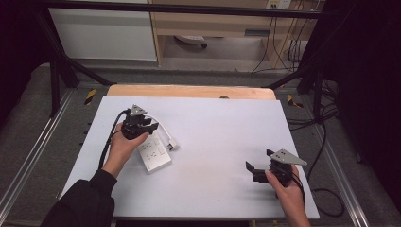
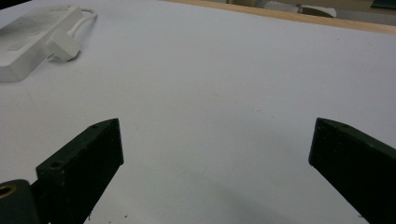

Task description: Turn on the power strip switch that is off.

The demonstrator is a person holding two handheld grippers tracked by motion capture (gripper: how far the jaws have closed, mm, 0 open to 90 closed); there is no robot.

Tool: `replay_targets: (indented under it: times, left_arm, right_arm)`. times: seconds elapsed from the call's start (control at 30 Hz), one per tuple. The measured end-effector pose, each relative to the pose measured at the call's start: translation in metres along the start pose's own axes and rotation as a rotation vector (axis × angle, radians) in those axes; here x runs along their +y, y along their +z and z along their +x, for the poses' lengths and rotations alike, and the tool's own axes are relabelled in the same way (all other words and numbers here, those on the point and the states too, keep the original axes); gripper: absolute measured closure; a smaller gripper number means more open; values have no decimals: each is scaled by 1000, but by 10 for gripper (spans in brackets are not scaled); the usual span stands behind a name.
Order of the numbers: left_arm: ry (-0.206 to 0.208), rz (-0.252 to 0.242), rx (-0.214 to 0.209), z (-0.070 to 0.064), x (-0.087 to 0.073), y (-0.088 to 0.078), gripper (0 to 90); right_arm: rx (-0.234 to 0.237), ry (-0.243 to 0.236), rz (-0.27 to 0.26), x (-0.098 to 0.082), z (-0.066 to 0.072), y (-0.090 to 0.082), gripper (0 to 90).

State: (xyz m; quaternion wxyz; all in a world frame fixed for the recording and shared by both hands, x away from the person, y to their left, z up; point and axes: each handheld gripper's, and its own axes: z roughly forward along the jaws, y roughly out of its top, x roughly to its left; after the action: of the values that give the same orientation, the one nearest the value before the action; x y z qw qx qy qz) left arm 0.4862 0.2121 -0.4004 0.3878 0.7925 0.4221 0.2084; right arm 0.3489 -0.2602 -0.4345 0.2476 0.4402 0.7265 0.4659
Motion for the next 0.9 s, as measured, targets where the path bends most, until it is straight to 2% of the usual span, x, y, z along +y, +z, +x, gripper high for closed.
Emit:
replay_targets:
  times: [0.07, 0.57, 0.9]
  left_arm:
    - [1, 5, -1, 1, -1, 1, 651]
    - [-2, 34, -3, 4, -3, 2, 778]
    - [-5, 42, -9, 7, -4, 4, 899]
  right_arm:
    - [0, -2, 0, 0, 0, 0, 35]
    - [2, -1, 2, 0, 0, 0, 35]
    - [-1, 4, -1, 0, -1, 0, 34]
